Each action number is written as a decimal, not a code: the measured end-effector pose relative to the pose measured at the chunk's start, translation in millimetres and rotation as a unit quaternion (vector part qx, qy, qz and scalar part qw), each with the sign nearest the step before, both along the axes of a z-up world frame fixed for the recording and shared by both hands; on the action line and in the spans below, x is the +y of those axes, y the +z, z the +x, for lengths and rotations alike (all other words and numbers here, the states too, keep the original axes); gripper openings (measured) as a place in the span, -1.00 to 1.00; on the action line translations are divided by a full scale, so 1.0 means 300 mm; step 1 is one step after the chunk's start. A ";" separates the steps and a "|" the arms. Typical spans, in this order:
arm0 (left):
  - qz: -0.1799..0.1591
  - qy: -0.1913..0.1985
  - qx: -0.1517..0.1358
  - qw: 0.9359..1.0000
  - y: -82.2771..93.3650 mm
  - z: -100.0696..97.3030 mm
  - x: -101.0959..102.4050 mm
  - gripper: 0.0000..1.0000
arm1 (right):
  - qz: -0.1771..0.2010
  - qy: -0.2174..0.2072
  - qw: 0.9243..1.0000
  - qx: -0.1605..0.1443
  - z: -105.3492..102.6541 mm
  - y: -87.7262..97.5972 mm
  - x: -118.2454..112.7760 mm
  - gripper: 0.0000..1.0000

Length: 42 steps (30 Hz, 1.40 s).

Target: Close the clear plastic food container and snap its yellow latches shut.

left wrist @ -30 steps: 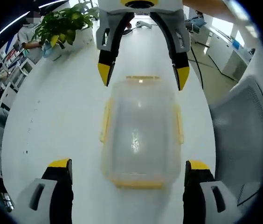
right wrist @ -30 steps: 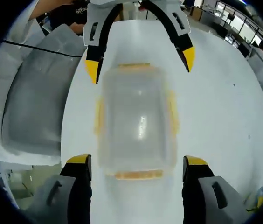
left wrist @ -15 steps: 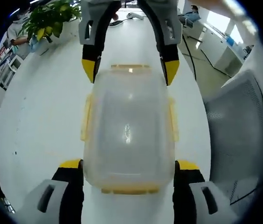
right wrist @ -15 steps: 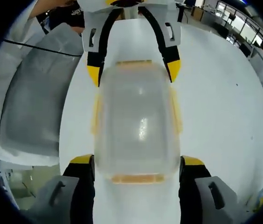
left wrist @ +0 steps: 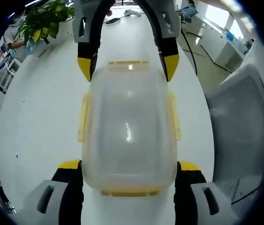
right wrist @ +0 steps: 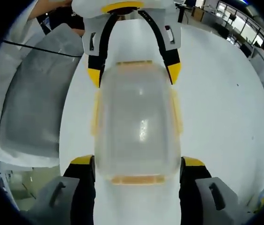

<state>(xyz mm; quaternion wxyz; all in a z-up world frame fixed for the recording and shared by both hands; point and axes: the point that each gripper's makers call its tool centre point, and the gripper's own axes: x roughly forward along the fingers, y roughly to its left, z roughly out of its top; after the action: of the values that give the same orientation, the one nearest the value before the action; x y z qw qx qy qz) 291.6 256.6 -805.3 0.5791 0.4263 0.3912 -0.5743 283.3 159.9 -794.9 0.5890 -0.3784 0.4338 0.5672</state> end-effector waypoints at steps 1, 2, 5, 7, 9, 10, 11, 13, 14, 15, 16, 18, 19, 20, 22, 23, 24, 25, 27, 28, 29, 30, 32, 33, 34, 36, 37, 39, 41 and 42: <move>-0.002 0.000 0.000 1.000 0.000 0.000 0.001 0.55 | -0.001 0.000 1.000 0.000 0.000 0.000 0.000 0.41; -0.004 0.000 0.001 1.000 0.001 -0.001 0.000 0.55 | -0.002 0.000 1.000 0.000 0.000 0.000 0.000 0.41; -0.004 -0.001 0.000 1.000 0.001 -0.003 0.005 0.55 | -0.002 -0.001 1.000 0.000 -0.001 0.000 0.006 0.41; -0.003 0.000 0.000 1.000 0.001 -0.006 0.015 0.55 | -0.002 -0.001 1.000 0.000 -0.003 0.000 0.016 0.41; -0.003 0.000 0.000 1.000 0.001 -0.008 0.021 0.55 | -0.003 0.000 1.000 0.000 -0.005 0.000 0.024 0.41; -0.004 0.001 0.000 1.000 0.001 -0.009 0.026 0.55 | -0.003 0.001 1.000 0.000 -0.004 0.000 0.029 0.41; -0.005 0.002 0.000 1.000 0.001 -0.010 0.031 0.55 | -0.002 0.001 1.000 0.000 -0.004 0.000 0.033 0.41; -0.006 0.005 0.000 1.000 0.002 -0.010 0.045 0.55 | 0.000 0.003 1.000 0.000 -0.004 0.000 0.044 0.41; -0.007 0.005 0.000 1.000 0.002 -0.012 0.053 0.55 | 0.001 0.003 1.000 0.000 -0.005 0.000 0.053 0.41; -0.007 0.005 0.000 1.000 0.002 -0.014 0.060 0.55 | 0.002 0.003 1.000 0.000 -0.006 0.000 0.061 0.41; -0.006 0.006 0.000 1.000 0.001 -0.016 0.068 0.55 | 0.003 0.004 1.000 0.000 -0.006 0.001 0.069 0.41; -0.001 0.007 0.000 1.000 0.001 -0.020 0.089 0.55 | 0.005 0.005 1.000 0.000 -0.010 0.001 0.092 0.41; 0.000 0.007 0.000 1.000 0.000 -0.022 0.102 0.55 | 0.006 0.006 1.000 0.000 -0.011 0.001 0.105 0.41; -0.001 0.008 0.000 1.000 0.001 -0.023 0.110 0.55 | 0.006 0.007 1.000 0.000 -0.011 0.001 0.113 0.41; -0.004 0.008 0.001 1.000 0.003 -0.024 0.128 0.55 | 0.007 0.006 1.000 0.000 -0.012 0.001 0.130 0.41; -0.004 0.007 0.000 1.000 0.003 -0.026 0.139 0.55 | 0.009 0.006 1.000 0.000 -0.012 0.001 0.142 0.41; -0.005 0.007 0.000 1.000 0.003 -0.026 0.146 0.55 | 0.009 0.006 1.000 0.000 -0.012 0.001 0.149 0.41; -0.006 0.007 0.000 1.000 0.003 -0.026 0.155 0.55 | 0.008 0.006 1.000 0.000 -0.013 0.001 0.160 0.41; -0.005 0.006 0.001 1.000 0.003 -0.025 0.169 0.55 | 0.006 0.006 1.000 0.001 -0.014 0.000 0.179 0.41; -0.004 0.005 0.001 1.000 0.002 -0.023 0.179 0.55 | 0.006 0.005 1.000 0.001 -0.014 0.000 0.188 0.41; -0.003 0.004 0.001 1.000 0.002 -0.022 0.192 0.55 | 0.005 0.005 1.000 0.001 -0.014 0.000 0.196 0.41; -0.002 0.003 0.001 1.000 0.002 -0.021 0.200 0.55 | 0.005 0.003 1.000 0.002 -0.014 0.000 0.209 0.41; 0.000 0.002 0.001 1.000 0.001 -0.022 0.226 0.55 | 0.006 0.003 1.000 0.003 -0.014 0.000 0.230 0.41; 0.000 0.001 0.001 1.000 0.001 -0.023 0.238 0.55 | 0.006 0.003 1.000 0.003 -0.015 -0.001 0.241 0.41; 0.000 0.000 0.001 1.000 0.001 -0.022 0.255 0.55 | 0.006 0.002 1.000 0.004 -0.016 -0.002 0.258 0.41; 0.000 -0.003 0.001 1.000 0.001 -0.023 0.286 0.55 | 0.008 0.000 1.000 0.005 -0.022 -0.002 0.289 0.41; 0.000 -0.004 0.001 1.000 0.001 -0.023 0.297 0.55 | 0.009 -0.001 1.000 0.005 -0.023 -0.002 0.300 0.41; 0.000 -0.006 0.001 1.000 0.001 -0.026 0.324 0.55 | 0.010 -0.003 1.000 0.005 -0.027 -0.002 0.327 0.41; -0.003 -0.007 0.001 1.000 0.001 -0.028 0.347 0.55 | 0.008 -0.003 1.000 0.006 -0.030 -0.003 0.352 0.41; -0.004 -0.007 0.001 1.000 0.001 -0.030 0.359 0.55 | 0.006 -0.003 1.000 0.006 -0.030 -0.003 0.361 0.41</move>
<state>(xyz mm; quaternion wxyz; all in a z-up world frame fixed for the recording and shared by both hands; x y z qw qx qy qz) 282.7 364.4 -805.0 0.5761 0.4262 0.3866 -0.5806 274.2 268.1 -795.9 0.5901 -0.3699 0.4351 0.5706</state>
